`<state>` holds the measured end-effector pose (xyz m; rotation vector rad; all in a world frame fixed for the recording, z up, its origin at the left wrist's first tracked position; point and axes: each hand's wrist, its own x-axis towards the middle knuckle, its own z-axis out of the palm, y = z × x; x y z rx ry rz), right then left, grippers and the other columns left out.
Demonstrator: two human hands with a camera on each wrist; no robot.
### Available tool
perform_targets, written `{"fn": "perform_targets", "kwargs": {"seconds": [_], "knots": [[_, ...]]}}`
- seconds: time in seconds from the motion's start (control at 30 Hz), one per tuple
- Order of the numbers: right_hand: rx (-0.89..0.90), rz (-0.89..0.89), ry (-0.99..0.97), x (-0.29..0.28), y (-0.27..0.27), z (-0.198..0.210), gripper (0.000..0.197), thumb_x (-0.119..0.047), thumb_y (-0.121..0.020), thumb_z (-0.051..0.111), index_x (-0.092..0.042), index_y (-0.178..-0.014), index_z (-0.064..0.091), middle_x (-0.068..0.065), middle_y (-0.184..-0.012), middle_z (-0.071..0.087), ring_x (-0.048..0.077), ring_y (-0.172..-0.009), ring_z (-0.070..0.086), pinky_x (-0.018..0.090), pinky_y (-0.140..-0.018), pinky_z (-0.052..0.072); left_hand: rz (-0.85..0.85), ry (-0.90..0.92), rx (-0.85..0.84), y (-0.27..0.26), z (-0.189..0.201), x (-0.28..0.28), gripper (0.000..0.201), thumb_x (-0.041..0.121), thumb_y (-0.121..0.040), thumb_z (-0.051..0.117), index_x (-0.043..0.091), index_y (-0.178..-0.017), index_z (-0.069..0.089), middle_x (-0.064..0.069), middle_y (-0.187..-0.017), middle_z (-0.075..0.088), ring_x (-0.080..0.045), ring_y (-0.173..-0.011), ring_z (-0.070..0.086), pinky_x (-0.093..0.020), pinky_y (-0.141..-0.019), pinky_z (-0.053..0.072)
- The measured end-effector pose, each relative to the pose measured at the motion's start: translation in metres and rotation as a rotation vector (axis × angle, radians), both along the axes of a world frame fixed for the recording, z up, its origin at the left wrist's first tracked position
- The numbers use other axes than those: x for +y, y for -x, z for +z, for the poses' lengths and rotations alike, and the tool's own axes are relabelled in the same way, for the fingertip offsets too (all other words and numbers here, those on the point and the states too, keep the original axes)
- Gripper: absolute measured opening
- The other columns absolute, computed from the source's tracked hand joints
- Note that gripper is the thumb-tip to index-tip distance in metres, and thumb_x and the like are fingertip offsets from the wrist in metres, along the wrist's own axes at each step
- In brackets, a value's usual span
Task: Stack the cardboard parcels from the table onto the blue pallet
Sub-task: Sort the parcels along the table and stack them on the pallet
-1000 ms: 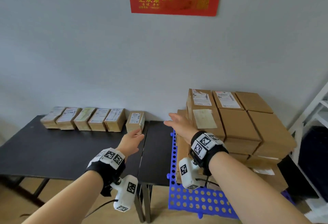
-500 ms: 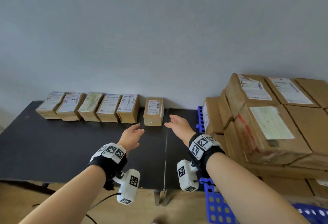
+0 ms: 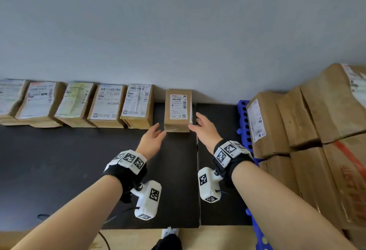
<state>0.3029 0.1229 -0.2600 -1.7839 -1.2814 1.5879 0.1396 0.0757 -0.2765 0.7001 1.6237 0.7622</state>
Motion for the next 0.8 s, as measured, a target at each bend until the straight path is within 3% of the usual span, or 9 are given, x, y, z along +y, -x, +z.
{"fn": "perform_targets", "kwargs": {"seconds": [0.13, 0.23, 0.4, 0.63, 0.8], "knots": [[0.004, -0.002, -0.033, 0.016, 0.006, -0.014, 0.065, -0.013, -0.092, 0.057, -0.020, -0.149, 0.026, 0.005, -0.152, 0.035, 0.020, -0.138, 0.035, 0.042, -0.114, 0.031, -0.015, -0.033, -0.029, -0.006, -0.007, 0.021, 0.056, 0.017, -0.097, 0.047, 0.016, -0.148, 0.023, -0.006, -0.145, 0.041, -0.018, -0.133, 0.040, -0.036, -0.111, 0.033], [0.018, 0.011, -0.016, 0.025, 0.005, -0.023, 0.066, -0.014, -0.092, 0.058, -0.027, -0.149, 0.026, 0.001, -0.149, 0.039, 0.019, -0.137, 0.037, 0.044, -0.112, 0.033, -0.040, -0.061, -0.014, -0.007, -0.011, 0.033, 0.055, 0.020, -0.098, 0.045, 0.019, -0.148, 0.023, -0.002, -0.144, 0.044, -0.018, -0.131, 0.042, -0.040, -0.112, 0.032], [0.128, 0.047, 0.031, 0.031, 0.002, -0.023, 0.063, -0.001, -0.093, 0.051, -0.029, -0.146, 0.031, -0.004, -0.141, 0.048, 0.009, -0.124, 0.045, 0.027, -0.098, 0.039, -0.109, -0.111, 0.041, -0.006, -0.015, 0.041, 0.052, 0.021, -0.098, 0.042, 0.022, -0.148, 0.026, -0.001, -0.142, 0.047, -0.025, -0.129, 0.046, -0.042, -0.109, 0.035], [0.168, 0.038, 0.000, 0.020, -0.007, -0.016, 0.066, 0.004, -0.091, 0.051, -0.028, -0.145, 0.033, -0.003, -0.139, 0.051, 0.011, -0.127, 0.047, 0.028, -0.103, 0.039, -0.076, -0.113, -0.049, -0.011, -0.004, 0.028, 0.053, 0.019, -0.098, 0.044, 0.022, -0.148, 0.026, 0.001, -0.140, 0.048, -0.015, -0.127, 0.046, -0.033, -0.109, 0.035], [0.162, 0.055, -0.069, 0.002, -0.017, 0.012, 0.065, 0.000, -0.090, 0.054, -0.028, -0.146, 0.033, -0.002, -0.139, 0.051, 0.014, -0.129, 0.046, 0.042, -0.111, 0.037, -0.102, -0.170, -0.053, -0.019, 0.025, 0.010, 0.054, 0.020, -0.098, 0.044, 0.024, -0.148, 0.025, 0.002, -0.139, 0.050, -0.013, -0.126, 0.047, -0.036, -0.111, 0.034]]}}
